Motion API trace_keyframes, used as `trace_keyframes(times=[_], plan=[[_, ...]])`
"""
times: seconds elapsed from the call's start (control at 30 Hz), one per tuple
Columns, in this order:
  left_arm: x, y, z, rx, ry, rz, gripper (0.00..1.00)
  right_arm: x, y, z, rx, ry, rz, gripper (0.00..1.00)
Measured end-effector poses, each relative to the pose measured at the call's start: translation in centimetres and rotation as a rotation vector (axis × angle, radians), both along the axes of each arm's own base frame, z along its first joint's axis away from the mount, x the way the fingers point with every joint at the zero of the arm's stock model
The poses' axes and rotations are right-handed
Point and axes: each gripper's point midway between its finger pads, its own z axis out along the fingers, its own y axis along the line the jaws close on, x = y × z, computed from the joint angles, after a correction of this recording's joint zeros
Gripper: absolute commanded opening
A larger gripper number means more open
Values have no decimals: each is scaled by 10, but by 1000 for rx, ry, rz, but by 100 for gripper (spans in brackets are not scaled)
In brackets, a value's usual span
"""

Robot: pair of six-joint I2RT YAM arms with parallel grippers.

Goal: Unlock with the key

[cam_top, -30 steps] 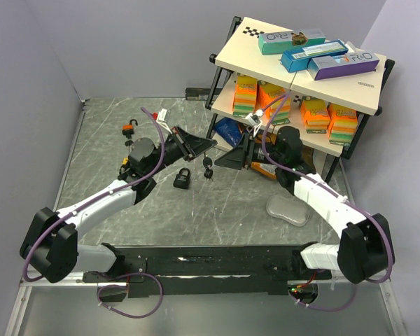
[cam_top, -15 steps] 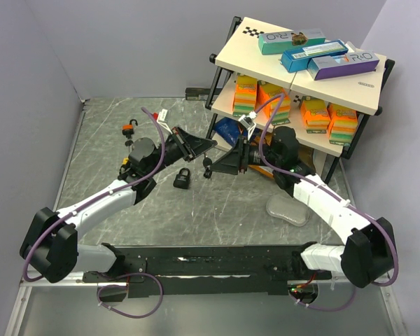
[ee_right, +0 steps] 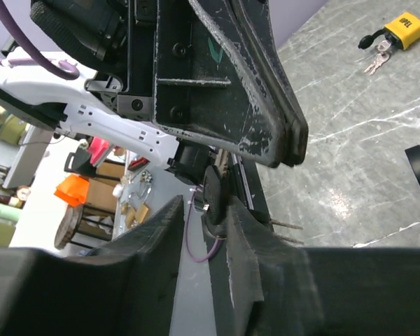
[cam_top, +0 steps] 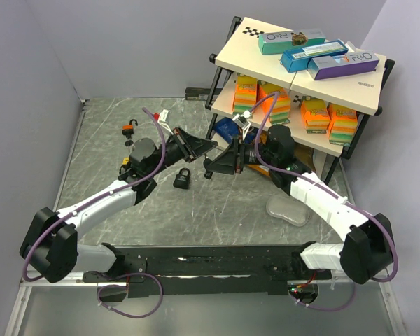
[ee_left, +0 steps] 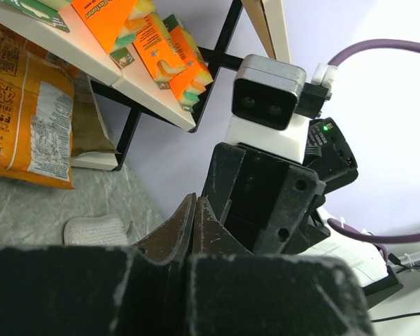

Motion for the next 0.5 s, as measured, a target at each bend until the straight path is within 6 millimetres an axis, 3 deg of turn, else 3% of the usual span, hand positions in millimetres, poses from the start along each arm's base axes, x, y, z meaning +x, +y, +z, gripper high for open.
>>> trace_keyframes(times=[0.27, 0.4, 0.47, 0.5], plan=[[-1, -1, 0, 2, -4, -4, 1, 1, 3, -5, -10, 32, 7, 0], [-1, -1, -1, 12, -13, -2, 2, 2, 4, -7, -10, 59, 6, 0], [-1, -1, -3, 19, -10, -1, 20, 3, 5, -8, -11, 64, 6, 0], [0, -1, -5, 25, -7, 1, 44, 3, 5, -9, -13, 66, 6, 0]])
